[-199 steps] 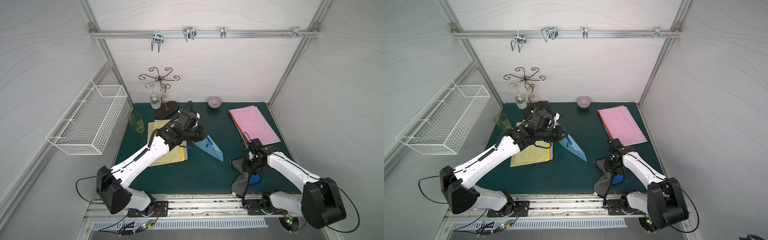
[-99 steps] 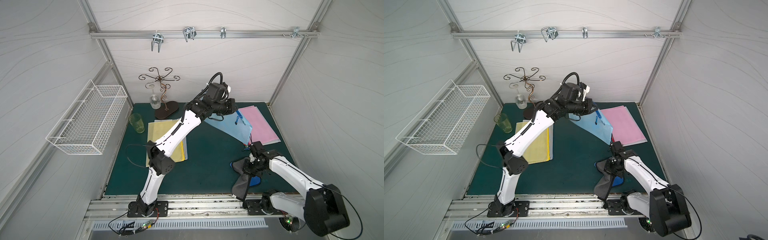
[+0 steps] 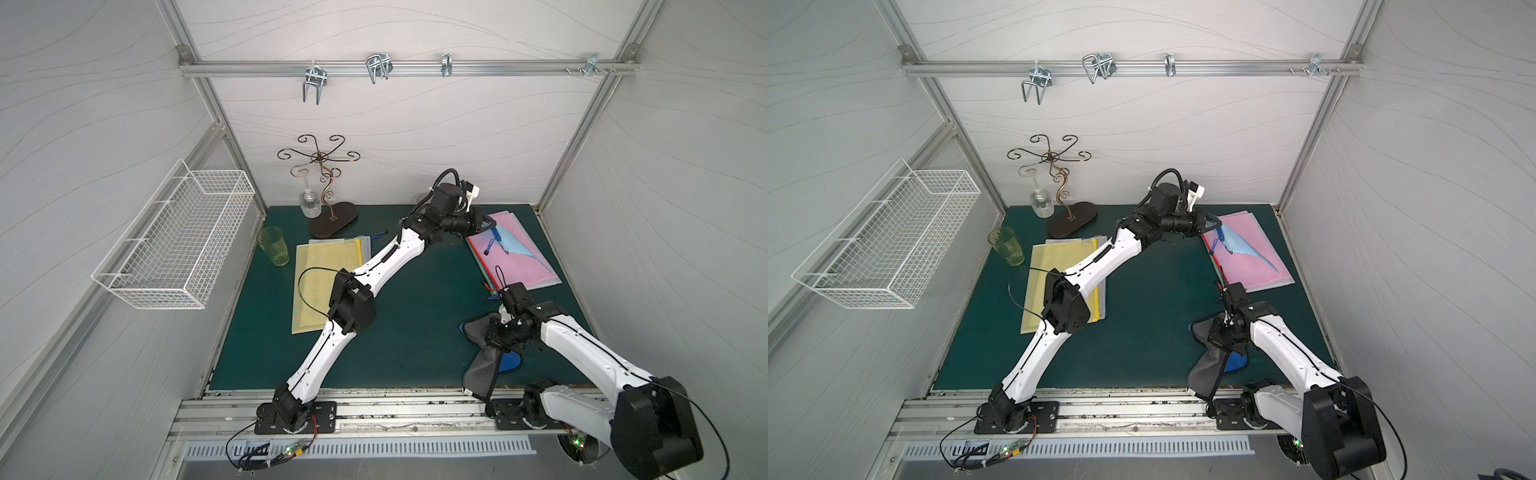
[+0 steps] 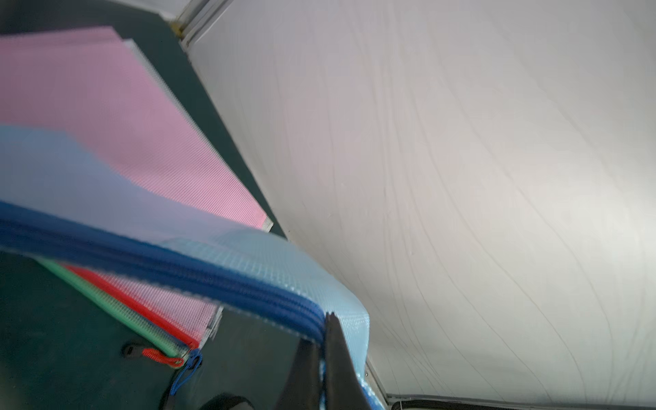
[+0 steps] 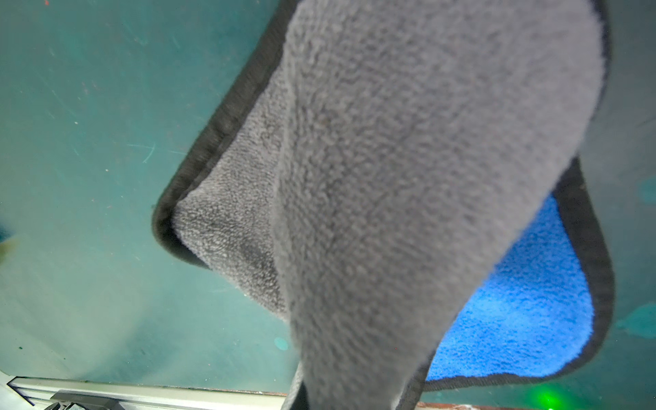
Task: Wipe the document bag
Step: Place the document bag.
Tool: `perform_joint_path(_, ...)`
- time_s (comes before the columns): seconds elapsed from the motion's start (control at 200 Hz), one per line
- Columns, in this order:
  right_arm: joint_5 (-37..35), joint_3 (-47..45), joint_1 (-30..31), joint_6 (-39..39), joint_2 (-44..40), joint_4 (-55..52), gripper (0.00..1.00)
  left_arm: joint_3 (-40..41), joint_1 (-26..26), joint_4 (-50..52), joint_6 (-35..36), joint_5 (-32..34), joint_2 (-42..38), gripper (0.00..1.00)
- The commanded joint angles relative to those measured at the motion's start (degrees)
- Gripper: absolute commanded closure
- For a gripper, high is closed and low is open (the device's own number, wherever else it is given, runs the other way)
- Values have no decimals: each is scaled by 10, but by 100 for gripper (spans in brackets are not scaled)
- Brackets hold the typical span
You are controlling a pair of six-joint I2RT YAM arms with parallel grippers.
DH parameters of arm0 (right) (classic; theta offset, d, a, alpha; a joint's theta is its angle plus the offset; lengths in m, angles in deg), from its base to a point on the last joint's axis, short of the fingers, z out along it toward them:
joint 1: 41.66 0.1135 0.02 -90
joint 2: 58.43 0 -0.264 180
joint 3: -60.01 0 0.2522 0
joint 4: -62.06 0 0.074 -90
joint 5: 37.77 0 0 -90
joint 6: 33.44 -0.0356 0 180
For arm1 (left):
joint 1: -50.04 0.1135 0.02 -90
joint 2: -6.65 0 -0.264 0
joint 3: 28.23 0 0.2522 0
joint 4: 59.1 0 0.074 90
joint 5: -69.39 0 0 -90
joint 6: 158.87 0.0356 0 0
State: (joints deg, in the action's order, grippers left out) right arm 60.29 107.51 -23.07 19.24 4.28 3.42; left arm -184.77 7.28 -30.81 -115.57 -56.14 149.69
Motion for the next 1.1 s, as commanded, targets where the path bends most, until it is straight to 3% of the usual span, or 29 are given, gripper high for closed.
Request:
perform_joint_path(0.0, 9, -6, -4, -4, -10, 2, 100, 29, -3, -65, -9, -10, 17, 100)
perform_joint_path(0.265, 14, -8, -4, -9, -19, -4, 100, 20, -12, -64, -16, -17, 108, 100)
perform_joint_path(0.405, 16, -8, -5, -7, -15, -2, 100, -5, -23, -41, -3, -52, 135, 100)
perform_joint_path(0.48, 17, -8, -4, -7, -11, 1, 100, 7, -33, -14, 31, -28, 123, 100)
perform_joint_path(0.7, 12, -7, -5, -9, -9, -3, 100, -5, -28, -16, 0, 25, 147, 100)
perform_joint_path(0.86, 11, -8, -5, -11, -12, -4, 100, 108, -27, -102, -50, 109, 100, 100)
perform_joint_path(1.096, 10, -8, -4, -11, -10, -4, 100, 5, -21, -80, -79, 136, 162, 100)
